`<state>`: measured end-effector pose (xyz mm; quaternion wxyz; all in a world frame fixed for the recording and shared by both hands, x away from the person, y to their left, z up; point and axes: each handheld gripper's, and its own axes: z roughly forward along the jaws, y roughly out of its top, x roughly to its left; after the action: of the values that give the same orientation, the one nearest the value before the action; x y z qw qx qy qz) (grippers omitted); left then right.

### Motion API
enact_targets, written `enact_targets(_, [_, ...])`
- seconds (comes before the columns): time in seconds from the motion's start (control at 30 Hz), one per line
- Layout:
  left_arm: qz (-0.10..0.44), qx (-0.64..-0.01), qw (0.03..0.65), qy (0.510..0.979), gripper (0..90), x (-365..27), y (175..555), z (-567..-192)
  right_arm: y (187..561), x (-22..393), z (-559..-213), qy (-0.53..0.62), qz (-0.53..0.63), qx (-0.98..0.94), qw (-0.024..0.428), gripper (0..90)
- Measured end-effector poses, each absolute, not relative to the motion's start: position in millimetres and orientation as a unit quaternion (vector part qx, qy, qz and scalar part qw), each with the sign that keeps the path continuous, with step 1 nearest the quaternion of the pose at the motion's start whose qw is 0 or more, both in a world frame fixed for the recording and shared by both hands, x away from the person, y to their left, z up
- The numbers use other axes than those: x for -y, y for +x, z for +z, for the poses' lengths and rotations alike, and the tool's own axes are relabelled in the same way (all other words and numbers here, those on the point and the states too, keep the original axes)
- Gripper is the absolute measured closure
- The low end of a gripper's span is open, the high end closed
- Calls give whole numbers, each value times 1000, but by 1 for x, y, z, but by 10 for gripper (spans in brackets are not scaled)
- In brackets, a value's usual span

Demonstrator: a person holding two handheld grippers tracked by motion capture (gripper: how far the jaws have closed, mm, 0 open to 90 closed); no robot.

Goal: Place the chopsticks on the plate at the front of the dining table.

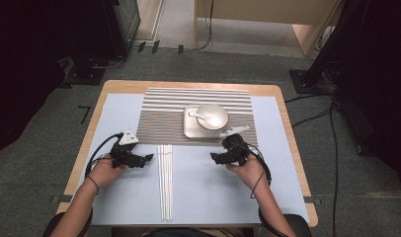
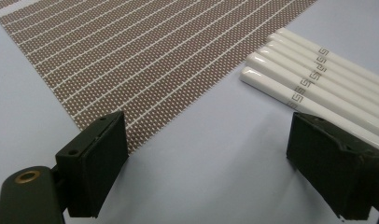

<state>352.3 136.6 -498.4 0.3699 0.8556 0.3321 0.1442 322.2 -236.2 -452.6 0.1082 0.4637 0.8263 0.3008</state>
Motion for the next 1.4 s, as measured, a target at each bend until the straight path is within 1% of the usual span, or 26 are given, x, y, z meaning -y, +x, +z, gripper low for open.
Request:
enact_targets(0.53, [144, -332, 369, 856, 120, -137, 352, -498, 324, 221, -452, 454, 296, -833, 107, 308])
enact_targets(0.83, [144, -332, 370, 856, 120, -137, 352, -498, 325, 208, -451, 455, 298, -834, 95, 308])
enact_targets(1.4, [144, -332, 371, 855, 120, -136, 352, -499, 326, 193, -451, 446, 300, -838, 90, 316])
